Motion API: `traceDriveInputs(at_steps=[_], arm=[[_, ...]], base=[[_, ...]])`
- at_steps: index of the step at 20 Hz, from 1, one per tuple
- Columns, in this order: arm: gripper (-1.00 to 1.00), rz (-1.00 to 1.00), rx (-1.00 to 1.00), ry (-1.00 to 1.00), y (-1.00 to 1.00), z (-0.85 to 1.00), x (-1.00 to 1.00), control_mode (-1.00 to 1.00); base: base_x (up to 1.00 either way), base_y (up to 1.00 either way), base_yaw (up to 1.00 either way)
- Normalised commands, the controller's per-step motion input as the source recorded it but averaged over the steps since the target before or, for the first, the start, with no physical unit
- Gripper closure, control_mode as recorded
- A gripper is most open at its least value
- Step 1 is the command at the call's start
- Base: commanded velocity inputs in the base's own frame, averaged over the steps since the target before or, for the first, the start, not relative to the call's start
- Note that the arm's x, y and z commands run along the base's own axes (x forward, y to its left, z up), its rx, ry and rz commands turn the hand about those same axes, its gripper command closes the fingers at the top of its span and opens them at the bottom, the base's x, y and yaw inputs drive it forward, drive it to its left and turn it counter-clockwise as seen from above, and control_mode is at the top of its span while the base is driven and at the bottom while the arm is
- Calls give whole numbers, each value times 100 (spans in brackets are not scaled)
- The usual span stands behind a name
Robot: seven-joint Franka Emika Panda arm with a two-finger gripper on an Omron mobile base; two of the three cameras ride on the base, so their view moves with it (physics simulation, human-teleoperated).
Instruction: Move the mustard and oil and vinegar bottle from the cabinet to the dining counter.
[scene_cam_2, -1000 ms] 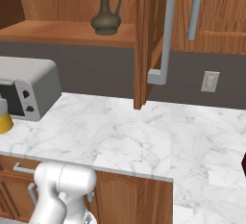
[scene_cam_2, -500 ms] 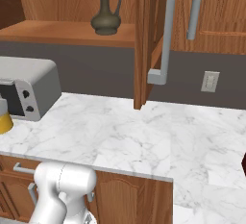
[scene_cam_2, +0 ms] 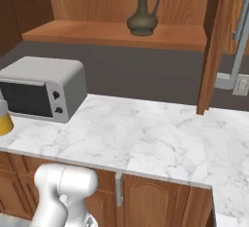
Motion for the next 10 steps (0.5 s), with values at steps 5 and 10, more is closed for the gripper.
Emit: traceDriveInputs(at_steps=[5,10], arm=[[100,0,0,0,0,0,0,100],[100,0,0,0,0,0,0,100]], base=[[-25,26,0],[-56,29,2]])
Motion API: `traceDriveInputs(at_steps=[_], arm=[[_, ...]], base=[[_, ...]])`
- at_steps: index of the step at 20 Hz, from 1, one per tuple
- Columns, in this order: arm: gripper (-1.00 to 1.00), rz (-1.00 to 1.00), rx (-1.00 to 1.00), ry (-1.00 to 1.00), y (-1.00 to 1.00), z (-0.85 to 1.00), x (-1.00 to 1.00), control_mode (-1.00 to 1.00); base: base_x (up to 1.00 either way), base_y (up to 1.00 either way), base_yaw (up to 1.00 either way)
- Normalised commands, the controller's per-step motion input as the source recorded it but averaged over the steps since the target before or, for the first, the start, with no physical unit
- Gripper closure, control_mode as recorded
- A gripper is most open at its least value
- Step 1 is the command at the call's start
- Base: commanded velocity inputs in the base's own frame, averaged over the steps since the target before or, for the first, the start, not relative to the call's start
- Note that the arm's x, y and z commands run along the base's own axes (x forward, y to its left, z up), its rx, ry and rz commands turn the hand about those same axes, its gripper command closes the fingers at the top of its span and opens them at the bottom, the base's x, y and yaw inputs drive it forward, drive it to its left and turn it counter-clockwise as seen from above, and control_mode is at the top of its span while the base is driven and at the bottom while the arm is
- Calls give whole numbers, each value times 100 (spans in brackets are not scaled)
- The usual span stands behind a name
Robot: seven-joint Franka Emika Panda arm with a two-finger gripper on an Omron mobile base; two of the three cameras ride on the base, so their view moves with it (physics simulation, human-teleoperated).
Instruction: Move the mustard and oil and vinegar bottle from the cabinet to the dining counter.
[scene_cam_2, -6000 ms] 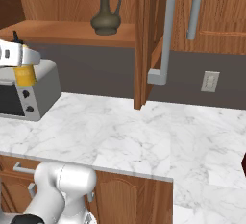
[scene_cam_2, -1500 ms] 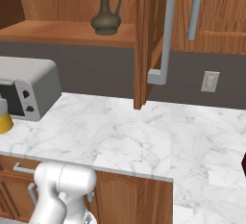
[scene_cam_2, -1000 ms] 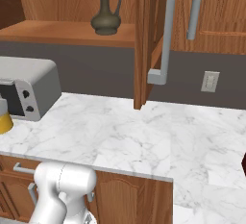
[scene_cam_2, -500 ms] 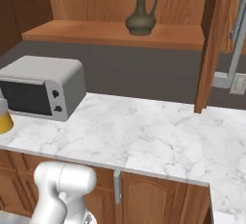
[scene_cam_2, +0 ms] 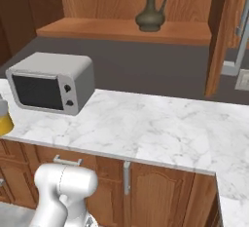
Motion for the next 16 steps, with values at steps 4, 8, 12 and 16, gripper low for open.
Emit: traceDriveInputs(at_steps=[4,8,12,16], arm=[[100,0,0,0,0,0,0,100],[100,0,0,0,0,0,0,100],[100,0,0,0,0,0,0,100],[100,0,0,0,0,0,0,100]], base=[[-47,44,11],[-41,40,57],[-14,11,97],[-5,0,100]])
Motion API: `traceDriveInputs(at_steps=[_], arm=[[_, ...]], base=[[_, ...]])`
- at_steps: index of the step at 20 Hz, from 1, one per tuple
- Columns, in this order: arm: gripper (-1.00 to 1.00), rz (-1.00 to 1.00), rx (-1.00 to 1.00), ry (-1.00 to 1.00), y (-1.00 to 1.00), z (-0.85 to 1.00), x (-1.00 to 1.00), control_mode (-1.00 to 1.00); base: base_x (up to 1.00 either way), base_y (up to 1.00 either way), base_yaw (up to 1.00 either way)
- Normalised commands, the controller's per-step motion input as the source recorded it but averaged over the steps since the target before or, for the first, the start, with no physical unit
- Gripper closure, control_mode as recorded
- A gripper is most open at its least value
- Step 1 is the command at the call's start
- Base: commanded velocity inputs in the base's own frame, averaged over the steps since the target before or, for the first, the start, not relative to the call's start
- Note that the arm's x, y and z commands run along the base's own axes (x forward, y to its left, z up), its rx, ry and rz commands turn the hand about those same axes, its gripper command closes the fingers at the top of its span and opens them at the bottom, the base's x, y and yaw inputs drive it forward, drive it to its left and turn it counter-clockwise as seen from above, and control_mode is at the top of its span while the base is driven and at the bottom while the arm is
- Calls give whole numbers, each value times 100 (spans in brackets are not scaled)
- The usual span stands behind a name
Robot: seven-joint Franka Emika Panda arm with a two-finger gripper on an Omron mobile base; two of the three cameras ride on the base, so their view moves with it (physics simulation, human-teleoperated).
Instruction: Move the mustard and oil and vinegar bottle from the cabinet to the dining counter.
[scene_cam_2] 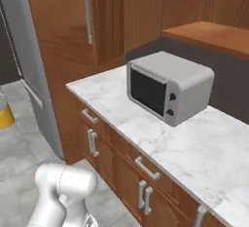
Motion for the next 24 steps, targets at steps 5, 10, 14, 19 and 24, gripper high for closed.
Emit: traceDriveInputs(at_steps=[5,10,14,19,24], arm=[[100,0,0,0,0,0,0,100],[100,0,0,0,0,0,0,100],[100,0,0,0,0,0,0,100],[100,0,0,0,0,0,0,100],[100,0,0,0,0,0,0,100]], base=[[-1,0,100],[6,0,98],[16,0,92],[30,-4,79],[39,-17,57]])
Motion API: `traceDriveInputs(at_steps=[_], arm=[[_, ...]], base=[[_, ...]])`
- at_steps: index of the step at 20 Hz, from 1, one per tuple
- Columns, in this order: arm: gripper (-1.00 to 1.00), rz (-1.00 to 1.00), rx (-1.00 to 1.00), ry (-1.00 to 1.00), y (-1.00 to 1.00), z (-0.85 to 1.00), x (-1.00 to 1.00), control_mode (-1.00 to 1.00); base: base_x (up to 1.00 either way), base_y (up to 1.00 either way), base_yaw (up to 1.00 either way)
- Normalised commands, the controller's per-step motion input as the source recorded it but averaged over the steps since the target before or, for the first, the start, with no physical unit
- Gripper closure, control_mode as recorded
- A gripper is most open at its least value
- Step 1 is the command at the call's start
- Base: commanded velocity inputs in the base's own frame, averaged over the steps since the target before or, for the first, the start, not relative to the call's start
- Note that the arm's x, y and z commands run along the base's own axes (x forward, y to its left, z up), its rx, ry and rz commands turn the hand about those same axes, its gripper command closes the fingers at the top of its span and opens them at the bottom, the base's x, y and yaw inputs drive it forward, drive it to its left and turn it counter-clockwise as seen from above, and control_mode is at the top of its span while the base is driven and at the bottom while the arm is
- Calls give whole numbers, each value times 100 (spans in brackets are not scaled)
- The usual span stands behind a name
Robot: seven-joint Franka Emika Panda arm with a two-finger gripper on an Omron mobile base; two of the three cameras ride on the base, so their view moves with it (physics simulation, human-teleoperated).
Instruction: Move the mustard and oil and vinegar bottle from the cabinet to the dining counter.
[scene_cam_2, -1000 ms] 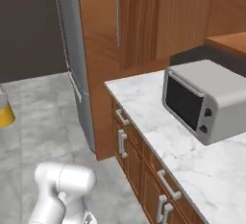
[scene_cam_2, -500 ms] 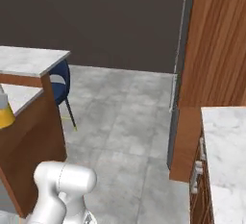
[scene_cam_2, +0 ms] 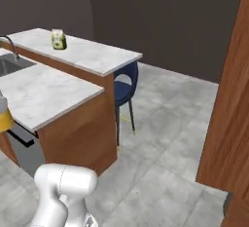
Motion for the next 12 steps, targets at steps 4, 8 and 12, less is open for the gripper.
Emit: traceDriveInputs(at_steps=[4,8,12], arm=[[100,0,0,0,0,0,0,100],[100,0,0,0,0,0,0,100],[100,0,0,0,0,0,0,100]], base=[[39,-34,28],[38,-52,11],[45,-54,4]])
